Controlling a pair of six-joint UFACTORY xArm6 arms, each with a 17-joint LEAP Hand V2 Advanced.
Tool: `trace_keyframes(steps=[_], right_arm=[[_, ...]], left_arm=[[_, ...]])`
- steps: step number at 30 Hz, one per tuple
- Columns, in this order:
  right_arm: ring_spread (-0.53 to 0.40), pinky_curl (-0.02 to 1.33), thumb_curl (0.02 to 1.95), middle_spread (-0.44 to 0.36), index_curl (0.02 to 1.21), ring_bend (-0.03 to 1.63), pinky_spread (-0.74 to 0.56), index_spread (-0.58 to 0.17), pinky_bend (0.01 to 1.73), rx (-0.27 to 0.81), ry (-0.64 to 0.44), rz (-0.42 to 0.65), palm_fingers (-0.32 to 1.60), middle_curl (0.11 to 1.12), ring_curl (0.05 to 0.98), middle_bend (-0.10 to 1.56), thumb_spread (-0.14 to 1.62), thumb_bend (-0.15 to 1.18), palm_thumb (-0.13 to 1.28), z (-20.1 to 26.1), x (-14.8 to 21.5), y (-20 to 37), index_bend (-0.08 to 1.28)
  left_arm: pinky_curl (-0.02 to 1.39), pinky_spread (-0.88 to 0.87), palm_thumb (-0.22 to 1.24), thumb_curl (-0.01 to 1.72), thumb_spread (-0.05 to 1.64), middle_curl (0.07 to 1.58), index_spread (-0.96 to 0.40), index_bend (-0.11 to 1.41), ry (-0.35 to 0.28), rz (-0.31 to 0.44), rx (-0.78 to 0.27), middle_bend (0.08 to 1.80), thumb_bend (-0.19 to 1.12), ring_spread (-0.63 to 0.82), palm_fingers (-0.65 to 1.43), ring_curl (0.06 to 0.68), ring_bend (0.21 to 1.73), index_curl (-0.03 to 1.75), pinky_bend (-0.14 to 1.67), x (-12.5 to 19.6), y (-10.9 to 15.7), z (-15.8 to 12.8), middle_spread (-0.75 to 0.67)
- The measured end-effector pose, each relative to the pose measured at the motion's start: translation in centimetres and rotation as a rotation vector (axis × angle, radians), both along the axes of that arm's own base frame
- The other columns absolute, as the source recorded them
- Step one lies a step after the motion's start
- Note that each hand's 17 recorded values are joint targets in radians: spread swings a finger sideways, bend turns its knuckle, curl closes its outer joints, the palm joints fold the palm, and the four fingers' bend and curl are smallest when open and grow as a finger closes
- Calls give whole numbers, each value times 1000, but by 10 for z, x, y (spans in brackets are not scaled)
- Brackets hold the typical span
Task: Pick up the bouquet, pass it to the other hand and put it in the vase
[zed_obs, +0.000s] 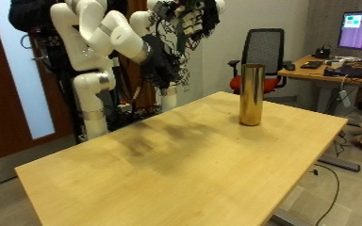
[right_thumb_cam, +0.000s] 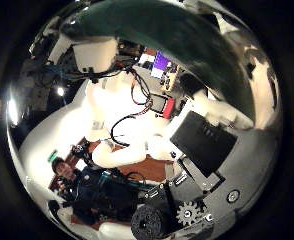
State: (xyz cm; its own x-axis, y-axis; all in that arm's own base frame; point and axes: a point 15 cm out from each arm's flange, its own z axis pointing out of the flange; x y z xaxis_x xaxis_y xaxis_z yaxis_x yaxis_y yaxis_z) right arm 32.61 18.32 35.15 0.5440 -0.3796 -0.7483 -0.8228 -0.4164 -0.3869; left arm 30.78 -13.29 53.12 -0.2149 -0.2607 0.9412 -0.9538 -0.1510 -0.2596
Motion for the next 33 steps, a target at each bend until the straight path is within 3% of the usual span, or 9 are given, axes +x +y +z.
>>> trace_keyframes(steps=[1,2,4,6,7,12,19,27,33], right_arm=[[-283,857,698,-181,896,1242,-490,-345,1070,1,4,-4,478,659,548,879,775,-17,873,-1,0,-1,283],[-208,870,673,-147,858,1128,-370,-334,916,1,7,-8,7,602,542,709,826,-28,864,-1,1,-3,274],[-96,775,638,-83,713,949,-164,-353,798,1,12,-22,-59,502,430,559,869,-32,847,-2,4,-9,218],[-15,726,617,-40,646,862,-15,-352,742,3,21,-30,-72,460,379,486,884,-34,833,-2,4,-12,186],[77,674,586,28,581,736,148,-343,707,4,26,-33,-128,413,327,385,897,-44,797,-3,5,-13,157],[182,560,522,143,416,585,366,-340,609,14,46,-65,-131,354,264,255,919,-38,736,-2,9,-28,101],[207,437,460,175,252,459,407,-336,513,15,57,-118,-102,307,230,169,931,-34,698,-4,19,-46,118],[189,382,440,148,197,416,359,-336,483,19,71,-139,-86,272,233,166,927,-29,694,-8,21,-53,127],[187,358,433,118,184,397,360,-362,482,20,78,-145,-75,255,241,170,926,-29,695,-10,23,-55,134]], left_arm=[[601,-589,1069,628,457,874,-486,593,-6,5,2,1052,10,-439,1096,520,1384,575,1154,0,1,1,-518],[611,-583,1084,656,409,895,-516,615,-10,6,4,1065,-6,-433,1077,534,1409,621,1165,0,1,1,-524],[622,-576,1098,685,360,916,-557,631,-30,15,11,1080,-13,-429,1058,545,1427,677,1172,-1,2,3,-528],[631,-572,1108,711,316,934,-590,640,-42,20,12,1086,-16,-421,1045,553,1438,734,1179,0,3,4,-530],[636,-569,1108,724,300,943,-607,642,-56,28,16,1089,-18,-419,1039,559,1446,768,1183,0,5,5,-533],[662,-555,1114,790,216,987,-689,594,-103,61,33,1121,-20,-409,1007,575,1473,970,1199,-1,13,15,-543],[677,-544,1119,845,166,1011,-744,514,-167,119,60,1127,-20,-404,1009,579,1481,1173,1193,4,30,40,-543],[685,-543,1115,880,149,1026,-766,428,-231,176,89,1103,-23,-407,1034,575,1466,1332,1172,15,53,78,-546],[691,-549,1117,898,141,1030,-762,372,-271,248,118,1085,-22,-410,1055,573,1445,1397,1155,27,89,101,-545]])
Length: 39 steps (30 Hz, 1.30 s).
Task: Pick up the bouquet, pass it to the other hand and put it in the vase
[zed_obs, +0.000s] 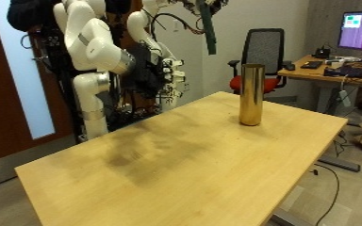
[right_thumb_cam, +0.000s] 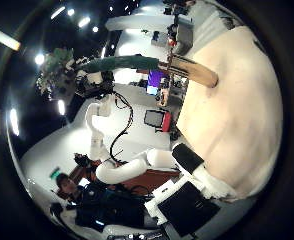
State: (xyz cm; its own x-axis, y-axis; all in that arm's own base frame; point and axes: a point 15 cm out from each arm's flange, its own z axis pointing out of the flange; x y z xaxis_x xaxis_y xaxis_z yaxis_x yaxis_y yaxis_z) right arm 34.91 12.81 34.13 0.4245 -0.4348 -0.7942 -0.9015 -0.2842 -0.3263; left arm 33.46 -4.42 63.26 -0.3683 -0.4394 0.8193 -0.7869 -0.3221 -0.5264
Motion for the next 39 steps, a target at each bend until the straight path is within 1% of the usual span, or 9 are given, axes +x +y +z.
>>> trace_keyframes(steps=[5,7,14,17,22,30,31,39], right_arm=[[188,343,430,105,190,385,366,-368,481,1,2,-1,-67,248,245,166,926,-29,696,0,2,0,142],[189,340,430,104,191,382,366,-368,481,1,3,0,-65,248,246,168,926,-29,696,-1,2,0,140],[189,330,429,110,195,375,366,-376,484,12,10,-1,-61,246,252,168,932,-29,699,-2,5,2,141],[189,328,429,111,197,375,366,-376,484,12,12,0,-60,245,252,168,933,-29,699,-3,5,2,143],[189,323,430,111,208,367,372,-385,480,13,14,2,-53,244,252,168,934,-28,705,-3,6,2,148],[189,321,426,111,208,363,382,-388,483,16,16,4,-56,247,255,170,939,-31,704,-3,7,4,141],[194,321,414,111,205,362,382,-390,486,16,16,6,-60,248,256,170,947,-39,668,-3,7,4,139],[199,319,383,111,199,364,384,-399,483,19,25,8,-62,246,257,169,954,-32,608,-6,9,5,140]], left_arm=[[693,-549,1115,907,140,1033,-754,347,-25,54,-19,1076,-23,-412,1063,574,1438,1431,1137,9,35,13,-547],[696,-553,1115,909,140,1034,-751,339,-24,63,-28,1073,-23,-411,1067,574,1437,1440,1139,14,45,12,-548],[705,-560,1117,913,131,1040,-731,317,-13,96,-52,1063,-22,-412,1073,579,1436,1475,1129,36,81,-3,-553],[707,-561,1117,913,134,1042,-723,312,-12,125,-52,1060,-22,-413,1074,580,1434,1485,1126,45,99,-13,-554],[712,-564,1119,922,132,1045,-708,305,2,158,-63,1056,-21,-413,1077,581,1431,1499,1120,61,122,-28,-557],[718,-567,1118,930,131,1049,-685,299,11,168,-71,1052,-22,-414,1079,583,1428,1513,1114,79,135,-49,-559],[719,-567,1121,931,133,1050,-678,298,14,169,-73,1050,-21,-414,1080,583,1427,1519,1112,82,137,-52,-560],[724,-569,1121,933,137,1052,-656,298,46,171,-68,1048,-22,-415,1081,584,1425,1533,1108,101,141,-78,-562]])
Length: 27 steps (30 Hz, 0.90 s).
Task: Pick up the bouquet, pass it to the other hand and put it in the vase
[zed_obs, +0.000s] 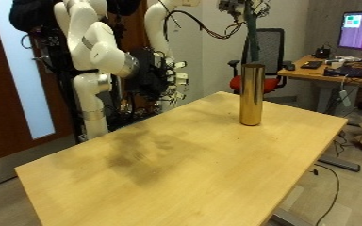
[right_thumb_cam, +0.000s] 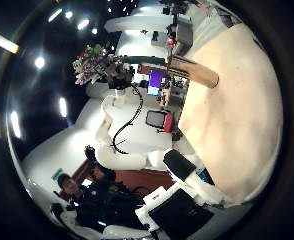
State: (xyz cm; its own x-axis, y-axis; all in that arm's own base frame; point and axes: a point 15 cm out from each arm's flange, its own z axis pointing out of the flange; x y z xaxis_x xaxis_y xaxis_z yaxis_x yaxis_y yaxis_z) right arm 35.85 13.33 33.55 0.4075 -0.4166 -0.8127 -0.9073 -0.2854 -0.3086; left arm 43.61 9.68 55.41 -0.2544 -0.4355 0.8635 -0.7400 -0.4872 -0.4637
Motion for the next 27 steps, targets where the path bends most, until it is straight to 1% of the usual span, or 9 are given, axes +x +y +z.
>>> trace_keyframes(steps=[14,19,20,21,22,23,24,25,27], right_arm=[[200,318,372,111,207,356,379,-396,470,1,3,1,-56,244,258,169,956,-29,604,-1,4,-1,147],[201,319,371,111,215,348,383,-389,470,2,5,1,-51,243,259,167,960,-28,606,-1,4,-1,149],[201,318,371,111,218,345,383,-389,469,2,6,1,-50,242,259,167,961,-29,607,-2,4,-1,153],[201,318,371,111,221,343,384,-388,468,2,6,1,-48,241,259,166,963,-29,607,-2,4,0,156],[201,318,371,111,222,341,384,-387,467,2,5,2,-47,242,259,169,963,-29,607,-2,4,-1,154],[201,318,371,108,223,341,384,-387,467,1,5,1,-47,242,259,168,963,-29,607,-1,4,-1,154],[201,318,371,106,224,340,385,-387,466,1,5,2,-47,242,259,168,964,-29,607,-1,4,0,153],[201,317,371,104,227,341,385,-386,465,1,5,3,-45,242,260,167,964,-29,607,-1,4,0,154],[201,317,372,103,228,340,385,-386,464,1,4,6,-44,242,260,167,965,-28,610,-1,3,1,155]], left_arm=[[728,-582,1088,928,170,1065,-614,282,37,-32,-23,1054,-31,-425,1062,587,1406,1566,1100,5,-8,-43,-571],[720,-605,872,849,360,1070,-581,167,35,-29,-14,982,-64,-434,961,572,1355,1569,1147,0,-6,-63,-565],[713,-615,829,825,412,1074,-568,157,39,-29,-6,966,-62,-441,901,568,1342,1566,1149,-2,-5,-68,-567],[713,-617,715,775,521,1068,-548,151,46,-30,1,933,-85,-460,621,563,1249,1538,1104,-3,-5,-72,-550],[676,-585,595,696,693,1040,-518,179,55,-31,9,881,-77,-434,392,534,1175,1487,952,-5,-4,-77,-523],[646,-441,522,643,768,1012,-488,208,61,-31,15,800,-76,-338,112,519,1083,1440,769,-7,-4,-81,-463],[610,-337,501,615,802,979,-463,220,65,-28,14,734,-66,-271,6,489,1029,1408,660,-8,-2,-85,-417],[543,-140,458,565,846,897,-395,186,66,-25,12,560,-60,-126,-92,430,953,1334,544,-9,-1,-86,-279],[463,189,375,488,866,751,-192,58,68,-15,5,322,-63,163,-232,355,840,1152,499,-11,2,-88,49]])
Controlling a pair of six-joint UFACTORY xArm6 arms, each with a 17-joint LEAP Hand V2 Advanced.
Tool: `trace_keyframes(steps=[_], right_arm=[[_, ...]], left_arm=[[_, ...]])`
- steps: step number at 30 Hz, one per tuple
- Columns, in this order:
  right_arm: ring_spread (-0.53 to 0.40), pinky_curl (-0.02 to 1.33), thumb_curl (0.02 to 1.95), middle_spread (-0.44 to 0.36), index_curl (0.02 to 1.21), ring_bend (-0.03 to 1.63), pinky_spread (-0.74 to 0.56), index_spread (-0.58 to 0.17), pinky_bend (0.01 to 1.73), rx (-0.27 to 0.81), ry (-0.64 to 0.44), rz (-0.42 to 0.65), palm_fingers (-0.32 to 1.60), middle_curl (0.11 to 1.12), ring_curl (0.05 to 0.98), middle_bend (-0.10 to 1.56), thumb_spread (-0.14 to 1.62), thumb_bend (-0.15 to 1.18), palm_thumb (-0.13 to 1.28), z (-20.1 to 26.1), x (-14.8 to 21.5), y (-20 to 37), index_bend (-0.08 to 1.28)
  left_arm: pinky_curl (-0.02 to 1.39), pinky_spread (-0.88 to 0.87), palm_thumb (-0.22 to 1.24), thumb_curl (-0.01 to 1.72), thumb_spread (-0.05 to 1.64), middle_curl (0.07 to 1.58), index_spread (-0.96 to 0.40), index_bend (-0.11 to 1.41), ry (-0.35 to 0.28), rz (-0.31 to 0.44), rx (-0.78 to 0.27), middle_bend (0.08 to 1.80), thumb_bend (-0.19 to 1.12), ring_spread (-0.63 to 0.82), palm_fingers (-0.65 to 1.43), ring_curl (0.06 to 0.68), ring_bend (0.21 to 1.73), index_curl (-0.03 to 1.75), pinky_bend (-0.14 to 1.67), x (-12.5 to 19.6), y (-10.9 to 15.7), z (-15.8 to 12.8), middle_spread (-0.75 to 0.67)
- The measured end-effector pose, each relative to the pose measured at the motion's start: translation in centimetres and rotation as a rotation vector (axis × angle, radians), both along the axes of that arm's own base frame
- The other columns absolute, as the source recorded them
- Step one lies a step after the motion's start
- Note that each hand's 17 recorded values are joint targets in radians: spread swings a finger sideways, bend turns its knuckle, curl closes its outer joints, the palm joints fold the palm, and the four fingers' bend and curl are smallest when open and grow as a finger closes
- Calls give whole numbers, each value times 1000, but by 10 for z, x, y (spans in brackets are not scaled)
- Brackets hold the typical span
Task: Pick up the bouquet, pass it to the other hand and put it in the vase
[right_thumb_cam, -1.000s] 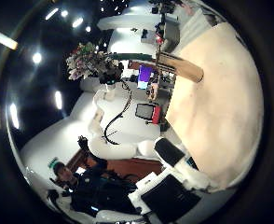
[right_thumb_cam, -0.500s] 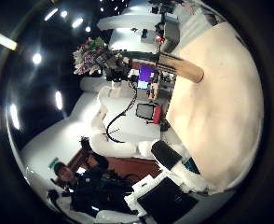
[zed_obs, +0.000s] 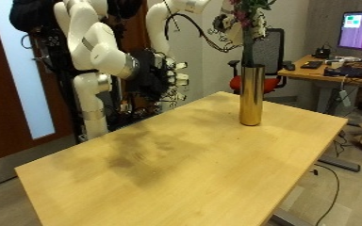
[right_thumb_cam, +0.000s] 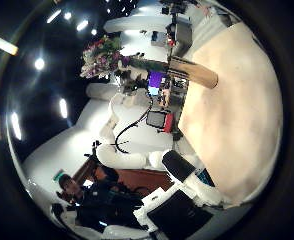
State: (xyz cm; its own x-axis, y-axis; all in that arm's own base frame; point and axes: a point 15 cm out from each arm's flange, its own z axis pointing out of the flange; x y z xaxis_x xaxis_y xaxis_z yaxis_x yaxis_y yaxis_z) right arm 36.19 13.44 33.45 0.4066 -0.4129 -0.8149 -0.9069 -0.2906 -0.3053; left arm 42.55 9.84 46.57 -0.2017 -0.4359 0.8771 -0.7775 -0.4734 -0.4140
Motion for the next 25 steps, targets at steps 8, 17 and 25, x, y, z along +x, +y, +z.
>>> trace_keyframes(steps=[8,17,25], right_arm=[[203,319,373,108,225,338,385,-395,470,-3,-6,3,-53,243,261,169,965,-31,608,3,1,0,142],[193,312,310,102,208,322,365,-402,436,-7,11,23,-71,246,260,170,924,-41,342,6,5,2,140],[190,317,305,90,204,308,353,-400,423,2,28,36,-70,241,262,166,911,-34,289,4,2,1,141]], left_arm=[[349,528,265,371,813,453,255,74,-27,65,15,161,-45,507,-188,242,627,564,375,-11,22,9,515],[307,559,229,338,773,297,257,119,-19,84,22,164,-40,571,-125,207,526,294,283,-33,27,8,549],[305,547,201,330,761,241,236,132,34,76,25,168,-43,582,-107,201,481,223,246,-62,16,-13,557]])
